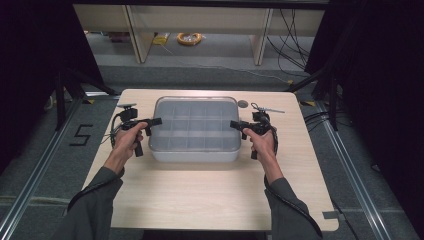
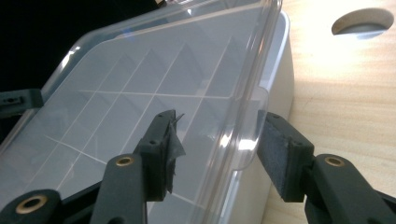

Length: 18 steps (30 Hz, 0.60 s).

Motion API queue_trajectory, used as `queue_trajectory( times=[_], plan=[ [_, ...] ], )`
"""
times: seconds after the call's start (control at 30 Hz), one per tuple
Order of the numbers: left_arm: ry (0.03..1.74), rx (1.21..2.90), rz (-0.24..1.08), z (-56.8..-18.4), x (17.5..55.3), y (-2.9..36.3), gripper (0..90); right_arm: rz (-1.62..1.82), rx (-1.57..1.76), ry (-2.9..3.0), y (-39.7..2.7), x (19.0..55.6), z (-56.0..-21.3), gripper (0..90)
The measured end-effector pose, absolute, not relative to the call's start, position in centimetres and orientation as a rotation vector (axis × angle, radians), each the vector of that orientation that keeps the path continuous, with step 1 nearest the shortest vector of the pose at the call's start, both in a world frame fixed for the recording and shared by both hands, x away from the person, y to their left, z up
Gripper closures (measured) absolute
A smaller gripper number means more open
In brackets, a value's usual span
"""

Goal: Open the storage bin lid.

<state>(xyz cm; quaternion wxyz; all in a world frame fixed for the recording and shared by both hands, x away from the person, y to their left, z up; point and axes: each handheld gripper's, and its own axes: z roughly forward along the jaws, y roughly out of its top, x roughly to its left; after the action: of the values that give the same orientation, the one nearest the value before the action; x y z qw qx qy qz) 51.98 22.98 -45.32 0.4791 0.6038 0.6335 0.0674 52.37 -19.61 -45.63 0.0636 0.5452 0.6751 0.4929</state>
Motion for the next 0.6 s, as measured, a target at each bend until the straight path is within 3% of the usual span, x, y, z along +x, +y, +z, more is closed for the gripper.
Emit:
queue_trajectory(
  times=[0.1,0.33,0.6],
  plan=[
    [1.563,1.43,0.141,-45.2,51.7,23.1,52.2,1.576,1.653,1.995,-19.9,52.1,-45.1,56.4],
    [1.549,1.377,0.121,-44.7,51.2,23.4,54.5,1.64,1.682,1.967,-19.8,51.8,-44.0,59.4],
    [1.503,1.412,0.2,-41.8,50.0,22.8,57.1,1.682,1.633,1.93,-20.8,51.2,-43.0,64.0]
  ],
)
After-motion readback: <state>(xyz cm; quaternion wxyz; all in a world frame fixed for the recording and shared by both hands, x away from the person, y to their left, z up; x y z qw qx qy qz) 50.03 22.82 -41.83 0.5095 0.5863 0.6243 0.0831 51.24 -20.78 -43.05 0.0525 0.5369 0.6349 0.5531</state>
